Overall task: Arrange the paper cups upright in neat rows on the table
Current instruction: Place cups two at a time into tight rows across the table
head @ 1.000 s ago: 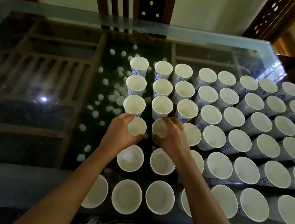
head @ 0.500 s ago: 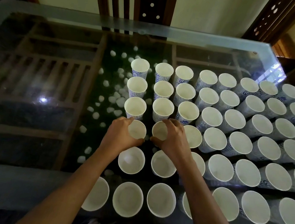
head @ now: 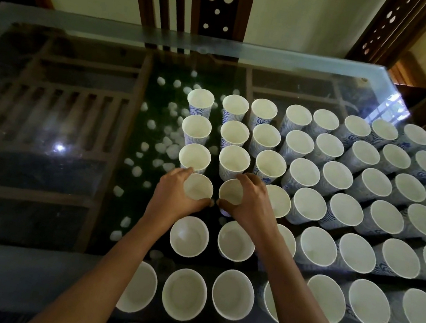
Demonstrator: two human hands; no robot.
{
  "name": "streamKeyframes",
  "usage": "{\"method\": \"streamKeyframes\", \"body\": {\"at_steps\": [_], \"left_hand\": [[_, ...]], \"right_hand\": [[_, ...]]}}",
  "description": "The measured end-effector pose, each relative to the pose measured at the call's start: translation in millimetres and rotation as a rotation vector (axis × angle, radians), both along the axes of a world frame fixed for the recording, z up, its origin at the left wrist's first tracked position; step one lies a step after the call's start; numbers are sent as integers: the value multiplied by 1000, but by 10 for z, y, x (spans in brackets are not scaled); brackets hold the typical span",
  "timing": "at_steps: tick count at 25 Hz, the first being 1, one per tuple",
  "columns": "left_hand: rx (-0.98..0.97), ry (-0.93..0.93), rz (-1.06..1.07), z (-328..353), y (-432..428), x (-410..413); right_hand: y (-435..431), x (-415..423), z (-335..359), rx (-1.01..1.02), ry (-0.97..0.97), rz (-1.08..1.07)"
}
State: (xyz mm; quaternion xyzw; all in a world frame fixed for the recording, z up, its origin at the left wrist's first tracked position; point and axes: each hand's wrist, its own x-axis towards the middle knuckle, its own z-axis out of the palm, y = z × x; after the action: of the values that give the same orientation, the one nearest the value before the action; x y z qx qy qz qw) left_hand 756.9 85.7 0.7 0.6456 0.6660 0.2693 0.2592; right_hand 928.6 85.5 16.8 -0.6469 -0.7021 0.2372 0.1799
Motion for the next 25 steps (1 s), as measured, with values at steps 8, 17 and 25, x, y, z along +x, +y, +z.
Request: {"method": "streamKeyframes", "body": {"at_steps": [8,17,25], "left_hand": [[73,108,147,83,372,-46],[61,95,101,-98,629,-45],[55,97,82,-135,650,-74]], "right_hand": [[506,-9,0,44,21,-25],[766,-77,-19,20,-20,23],[752,-52,-65,17,-17,48]]}}
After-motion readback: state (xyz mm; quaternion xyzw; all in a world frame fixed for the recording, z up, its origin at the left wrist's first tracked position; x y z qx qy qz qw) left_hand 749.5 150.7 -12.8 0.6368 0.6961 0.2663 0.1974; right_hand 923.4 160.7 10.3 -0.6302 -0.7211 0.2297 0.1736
